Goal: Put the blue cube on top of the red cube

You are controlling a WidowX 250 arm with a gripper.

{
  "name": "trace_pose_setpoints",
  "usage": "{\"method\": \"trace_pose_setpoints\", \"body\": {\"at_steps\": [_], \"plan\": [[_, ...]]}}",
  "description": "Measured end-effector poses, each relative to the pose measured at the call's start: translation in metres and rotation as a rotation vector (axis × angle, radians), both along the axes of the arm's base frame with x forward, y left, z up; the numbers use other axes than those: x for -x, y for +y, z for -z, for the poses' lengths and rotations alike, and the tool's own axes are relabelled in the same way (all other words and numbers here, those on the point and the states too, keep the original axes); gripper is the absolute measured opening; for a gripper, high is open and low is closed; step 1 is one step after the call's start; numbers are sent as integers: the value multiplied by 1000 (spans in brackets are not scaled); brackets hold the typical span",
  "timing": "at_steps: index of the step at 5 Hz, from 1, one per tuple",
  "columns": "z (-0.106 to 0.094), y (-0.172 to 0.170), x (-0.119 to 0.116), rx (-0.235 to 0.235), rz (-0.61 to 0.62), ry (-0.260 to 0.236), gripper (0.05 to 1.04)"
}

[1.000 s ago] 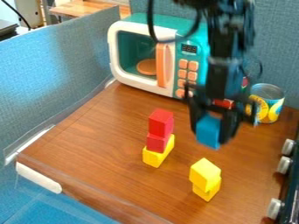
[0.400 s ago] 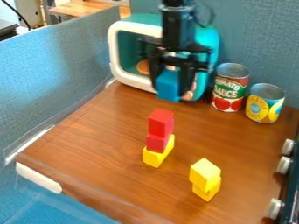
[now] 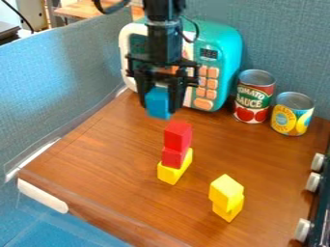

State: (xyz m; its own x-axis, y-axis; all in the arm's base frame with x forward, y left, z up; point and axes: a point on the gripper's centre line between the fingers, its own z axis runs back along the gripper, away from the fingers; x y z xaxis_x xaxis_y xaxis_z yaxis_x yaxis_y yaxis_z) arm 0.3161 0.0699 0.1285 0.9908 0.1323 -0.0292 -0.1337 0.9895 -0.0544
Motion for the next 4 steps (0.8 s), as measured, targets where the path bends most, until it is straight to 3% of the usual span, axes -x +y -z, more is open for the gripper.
{"method": "trace_pose_setpoints", "body": {"at_steps": [1, 4], "plan": [[7, -2, -2, 12, 4, 16, 606], [14, -20, -11, 50, 36, 2, 606]]}}
